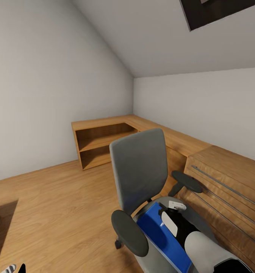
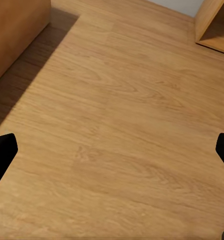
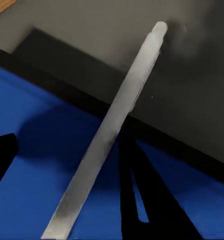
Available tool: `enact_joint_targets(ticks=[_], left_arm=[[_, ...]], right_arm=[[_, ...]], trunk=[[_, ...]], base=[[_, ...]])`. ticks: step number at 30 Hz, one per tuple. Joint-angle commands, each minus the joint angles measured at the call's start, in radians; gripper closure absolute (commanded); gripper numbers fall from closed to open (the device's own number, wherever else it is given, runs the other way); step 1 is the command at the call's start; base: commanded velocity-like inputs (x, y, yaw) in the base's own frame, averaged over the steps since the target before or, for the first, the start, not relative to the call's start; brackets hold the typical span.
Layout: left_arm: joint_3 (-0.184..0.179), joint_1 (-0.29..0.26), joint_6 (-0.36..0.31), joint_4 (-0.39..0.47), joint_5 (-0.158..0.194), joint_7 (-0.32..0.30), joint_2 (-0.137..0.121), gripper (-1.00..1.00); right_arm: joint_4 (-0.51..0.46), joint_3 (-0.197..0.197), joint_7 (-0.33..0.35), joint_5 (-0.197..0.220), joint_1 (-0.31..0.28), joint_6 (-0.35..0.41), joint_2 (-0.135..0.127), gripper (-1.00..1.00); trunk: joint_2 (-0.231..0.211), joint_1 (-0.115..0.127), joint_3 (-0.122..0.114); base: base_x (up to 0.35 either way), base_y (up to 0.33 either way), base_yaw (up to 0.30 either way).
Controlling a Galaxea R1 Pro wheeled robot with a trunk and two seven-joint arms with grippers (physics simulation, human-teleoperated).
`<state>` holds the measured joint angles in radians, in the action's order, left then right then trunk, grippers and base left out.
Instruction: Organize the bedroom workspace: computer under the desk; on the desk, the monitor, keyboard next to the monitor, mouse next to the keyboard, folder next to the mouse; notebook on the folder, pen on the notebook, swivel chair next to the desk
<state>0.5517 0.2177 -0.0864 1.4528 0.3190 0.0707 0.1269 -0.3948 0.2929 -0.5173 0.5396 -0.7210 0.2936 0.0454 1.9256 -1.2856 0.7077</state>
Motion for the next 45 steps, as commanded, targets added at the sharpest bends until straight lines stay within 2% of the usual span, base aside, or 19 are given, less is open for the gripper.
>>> enact_joint_targets(ticks=[1, 32, 45], left_arm=[[0.0, 0.0, -0.006, 0.002, 0.01, 0.003, 0.0, -1.0], [0.0, 0.0, -0.006, 0.001, 0.01, 0.003, 0.0, -1.0], [0.0, 0.0, -0.004, 0.001, 0.01, 0.003, 0.0, -1.0]], right_arm=[[0.002, 0.007, -0.008, 0.018, 0.0, 0.007, -0.001, 1.0], [-0.001, 0.009, -0.004, 0.022, 0.001, 0.009, 0.0, 1.0], [-0.005, 0.011, -0.003, 0.023, 0.0, 0.043, 0.002, 1.0]], trunk=[[0.0, 0.0, 0.001], [0.0, 0.0, 0.001], [0.0, 0.0, 0.001]], base=[[0.0, 0.0, 0.0], [0.0, 0.0, 0.0], [0.0, 0.0, 0.0]])
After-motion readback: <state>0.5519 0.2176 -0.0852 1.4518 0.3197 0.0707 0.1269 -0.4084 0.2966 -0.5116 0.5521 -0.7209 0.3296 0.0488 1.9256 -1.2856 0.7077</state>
